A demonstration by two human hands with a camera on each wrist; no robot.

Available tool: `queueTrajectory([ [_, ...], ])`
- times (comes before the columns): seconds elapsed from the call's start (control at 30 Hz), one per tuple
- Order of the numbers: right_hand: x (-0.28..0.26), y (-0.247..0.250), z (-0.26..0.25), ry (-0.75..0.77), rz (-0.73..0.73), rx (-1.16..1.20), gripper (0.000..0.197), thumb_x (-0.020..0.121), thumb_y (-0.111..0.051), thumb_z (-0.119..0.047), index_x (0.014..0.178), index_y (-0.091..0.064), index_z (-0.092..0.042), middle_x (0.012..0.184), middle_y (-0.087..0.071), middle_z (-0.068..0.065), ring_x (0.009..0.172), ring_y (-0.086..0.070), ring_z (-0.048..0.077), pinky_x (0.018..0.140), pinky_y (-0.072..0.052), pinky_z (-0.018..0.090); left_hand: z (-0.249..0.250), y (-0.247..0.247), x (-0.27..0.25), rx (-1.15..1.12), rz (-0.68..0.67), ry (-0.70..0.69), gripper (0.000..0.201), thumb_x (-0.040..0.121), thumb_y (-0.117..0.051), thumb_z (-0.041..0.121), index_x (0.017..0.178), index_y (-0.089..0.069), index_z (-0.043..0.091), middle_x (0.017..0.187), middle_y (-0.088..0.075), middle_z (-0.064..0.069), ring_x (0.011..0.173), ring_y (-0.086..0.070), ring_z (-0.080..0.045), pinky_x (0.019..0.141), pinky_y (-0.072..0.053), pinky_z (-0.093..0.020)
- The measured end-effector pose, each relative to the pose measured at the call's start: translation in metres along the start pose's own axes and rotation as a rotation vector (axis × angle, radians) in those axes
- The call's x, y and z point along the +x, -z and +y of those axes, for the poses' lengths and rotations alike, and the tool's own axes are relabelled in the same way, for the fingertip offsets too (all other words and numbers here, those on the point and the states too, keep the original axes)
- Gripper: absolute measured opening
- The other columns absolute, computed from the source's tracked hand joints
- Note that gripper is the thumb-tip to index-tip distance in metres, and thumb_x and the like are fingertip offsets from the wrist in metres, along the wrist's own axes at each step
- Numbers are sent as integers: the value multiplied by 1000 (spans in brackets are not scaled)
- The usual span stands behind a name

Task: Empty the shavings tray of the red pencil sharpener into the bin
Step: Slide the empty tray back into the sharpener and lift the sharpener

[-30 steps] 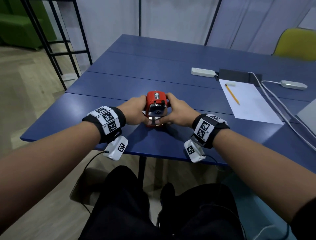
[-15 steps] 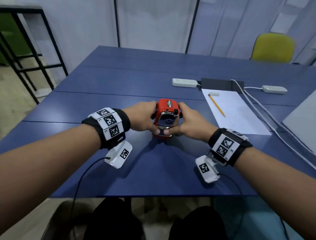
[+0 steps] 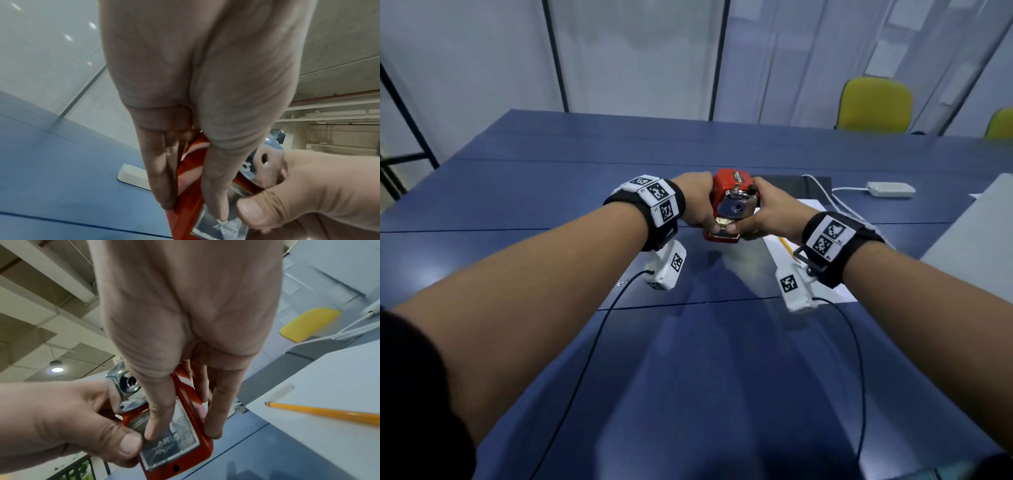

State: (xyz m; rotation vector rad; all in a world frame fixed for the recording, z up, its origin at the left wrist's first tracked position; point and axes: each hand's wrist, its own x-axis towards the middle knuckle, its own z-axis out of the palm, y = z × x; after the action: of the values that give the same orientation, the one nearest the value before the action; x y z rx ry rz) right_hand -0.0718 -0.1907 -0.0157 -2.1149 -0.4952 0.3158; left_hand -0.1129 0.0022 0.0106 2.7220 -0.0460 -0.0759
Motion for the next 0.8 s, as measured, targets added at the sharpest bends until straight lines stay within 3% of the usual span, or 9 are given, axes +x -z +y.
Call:
queueTrajectory([
  [0.07, 19, 5, 5, -8, 8, -9, 85, 70, -97, -1, 141, -52, -16, 123, -75, 14, 98, -75, 28, 76, -68, 51, 0, -4, 19, -10, 9, 15, 75, 71, -95, 31, 134, -58, 12, 124, -72, -7, 112, -70, -29, 98, -57, -40],
  [0.13, 40, 10, 14, -28, 21, -36, 86, 69, -97, -1, 140, -53, -19, 122, -76, 13, 100, -78, 30, 73, -68, 45, -2, -10, 42, -20, 2, 24, 70, 69, -96, 27, 130, -63, 14, 119, -75, -8, 106, -74, -29, 95, -61, -42],
  [0.27, 69, 10, 25, -77, 39, -56, 86, 69, -95, 4, 140, -55, -22, 122, -76, 12, 106, -79, 34, 80, -69, 53, -6, -19, 67, -73, -27, 58, 66, 67, -98, 20, 126, -68, 15, 115, -77, -7, 102, -76, -28, 89, -65, -43],
  [0.47, 86, 12, 31, -101, 76, -113, 83, 73, -93, 3, 140, -53, -23, 122, -74, 8, 102, -78, 33, 82, -69, 53, -12, -33, 92, -67, 59, 63, 77, 68, -97, 27, 134, -59, 14, 122, -72, -7, 110, -70, -29, 96, -59, -41],
  [0.63, 99, 7, 45, -87, 113, -184, 96, 52, -98, -19, 138, -57, -27, 120, -76, -2, 110, -76, 25, 95, -65, 53, -18, -42, 102, -56, 74, 72, 81, 70, -95, 29, 139, -55, 12, 130, -69, -9, 118, -67, -31, 101, -56, -43],
  [0.8, 96, 4, 38, -69, 138, -295, 75, 73, -96, -11, 137, -59, -20, 121, -73, -1, 114, -72, 24, 102, -60, 44, -25, -48, 101, -48, 95, 91, 71, 73, -92, 32, 133, -59, 10, 127, -71, -11, 115, -68, -32, 100, -56, -42],
])
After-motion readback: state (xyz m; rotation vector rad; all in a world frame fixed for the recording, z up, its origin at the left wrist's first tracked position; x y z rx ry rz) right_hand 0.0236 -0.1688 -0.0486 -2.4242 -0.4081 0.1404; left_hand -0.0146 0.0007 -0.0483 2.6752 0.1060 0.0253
